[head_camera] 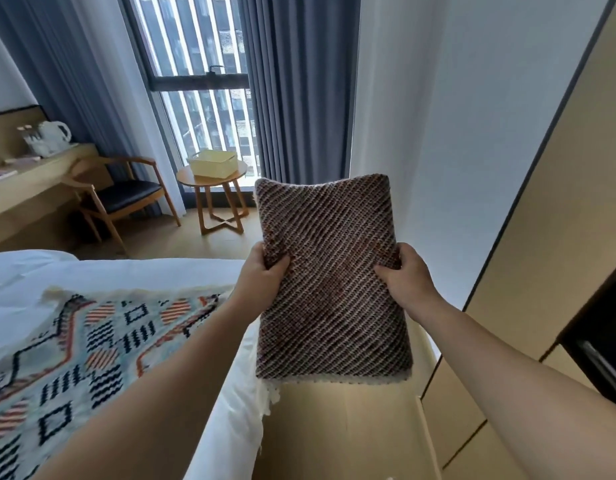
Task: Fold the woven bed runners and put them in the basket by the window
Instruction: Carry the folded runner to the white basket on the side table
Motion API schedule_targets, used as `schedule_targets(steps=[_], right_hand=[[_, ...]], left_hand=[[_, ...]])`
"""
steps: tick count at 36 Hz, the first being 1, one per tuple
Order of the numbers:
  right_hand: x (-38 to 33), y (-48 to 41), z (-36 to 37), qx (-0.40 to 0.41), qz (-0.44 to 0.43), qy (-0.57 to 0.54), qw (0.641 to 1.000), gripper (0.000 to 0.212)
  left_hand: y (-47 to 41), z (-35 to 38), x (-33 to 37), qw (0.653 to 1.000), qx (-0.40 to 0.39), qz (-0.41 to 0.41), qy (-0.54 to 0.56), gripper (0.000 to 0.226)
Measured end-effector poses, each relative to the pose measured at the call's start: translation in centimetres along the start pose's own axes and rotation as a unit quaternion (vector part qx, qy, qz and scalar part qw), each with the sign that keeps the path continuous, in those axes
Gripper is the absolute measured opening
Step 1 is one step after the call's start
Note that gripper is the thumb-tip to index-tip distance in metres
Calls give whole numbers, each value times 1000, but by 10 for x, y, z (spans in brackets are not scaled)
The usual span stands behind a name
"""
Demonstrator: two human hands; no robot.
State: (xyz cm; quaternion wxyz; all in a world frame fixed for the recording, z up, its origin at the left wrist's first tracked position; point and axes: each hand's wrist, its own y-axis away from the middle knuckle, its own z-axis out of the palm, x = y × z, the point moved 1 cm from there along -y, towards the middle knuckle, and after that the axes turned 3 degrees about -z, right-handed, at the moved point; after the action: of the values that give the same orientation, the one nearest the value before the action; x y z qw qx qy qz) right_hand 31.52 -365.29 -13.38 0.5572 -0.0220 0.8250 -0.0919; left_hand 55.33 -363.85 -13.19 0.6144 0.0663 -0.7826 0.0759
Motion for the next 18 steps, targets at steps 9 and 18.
schedule_targets(steps=[9,18], right_hand=[[44,-168,13,-50,-7,-8,999,33],[58,-327,20,-87,-29,-13,996,24]], left_hand=[[-142,52,-2,999,41,-17,2,26],[-271,91,7,994,105,-32,-5,37]])
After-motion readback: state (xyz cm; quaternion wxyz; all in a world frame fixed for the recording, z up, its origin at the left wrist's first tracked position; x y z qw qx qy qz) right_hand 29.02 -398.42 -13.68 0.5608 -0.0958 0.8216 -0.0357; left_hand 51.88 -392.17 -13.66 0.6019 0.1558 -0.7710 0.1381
